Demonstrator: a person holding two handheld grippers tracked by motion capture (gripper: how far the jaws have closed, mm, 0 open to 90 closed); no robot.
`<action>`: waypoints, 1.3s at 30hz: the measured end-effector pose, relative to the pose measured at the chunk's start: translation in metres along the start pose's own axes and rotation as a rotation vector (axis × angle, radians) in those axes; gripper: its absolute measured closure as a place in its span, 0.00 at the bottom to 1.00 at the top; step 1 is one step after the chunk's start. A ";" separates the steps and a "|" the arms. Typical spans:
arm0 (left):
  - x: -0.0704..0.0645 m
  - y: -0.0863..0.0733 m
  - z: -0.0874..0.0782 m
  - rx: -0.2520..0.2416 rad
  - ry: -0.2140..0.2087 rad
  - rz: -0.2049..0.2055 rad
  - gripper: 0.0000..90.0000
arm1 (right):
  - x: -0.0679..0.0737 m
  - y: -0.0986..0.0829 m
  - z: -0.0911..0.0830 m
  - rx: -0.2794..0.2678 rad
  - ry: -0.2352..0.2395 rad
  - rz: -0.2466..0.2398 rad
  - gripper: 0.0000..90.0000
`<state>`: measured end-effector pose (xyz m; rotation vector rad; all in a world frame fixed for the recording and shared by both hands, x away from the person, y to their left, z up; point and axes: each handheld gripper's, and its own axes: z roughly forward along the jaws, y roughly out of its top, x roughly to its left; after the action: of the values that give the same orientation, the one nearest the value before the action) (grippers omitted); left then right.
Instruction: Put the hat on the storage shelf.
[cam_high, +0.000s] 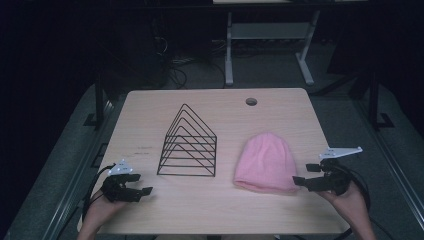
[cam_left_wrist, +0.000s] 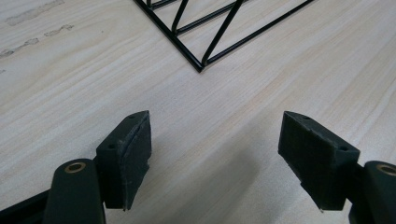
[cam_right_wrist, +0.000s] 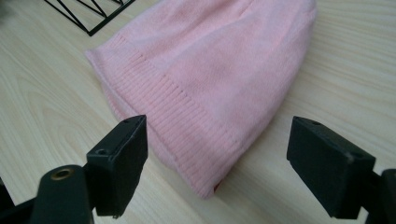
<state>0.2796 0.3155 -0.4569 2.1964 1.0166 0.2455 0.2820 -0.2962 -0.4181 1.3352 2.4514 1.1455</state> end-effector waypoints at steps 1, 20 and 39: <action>0.000 0.000 0.000 0.000 -0.001 0.000 0.29 | -0.001 0.003 0.001 0.001 0.007 -0.004 0.22; 0.000 0.001 -0.001 -0.010 -0.004 -0.005 0.29 | -0.017 0.064 0.034 0.123 0.035 -0.013 0.22; 0.002 0.003 -0.001 -0.003 -0.010 0.011 0.29 | -0.049 0.102 0.058 0.193 0.014 0.018 0.23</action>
<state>0.2824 0.3163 -0.4549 2.1991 0.9989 0.2404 0.4048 -0.2686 -0.4020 1.4056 2.6217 0.9451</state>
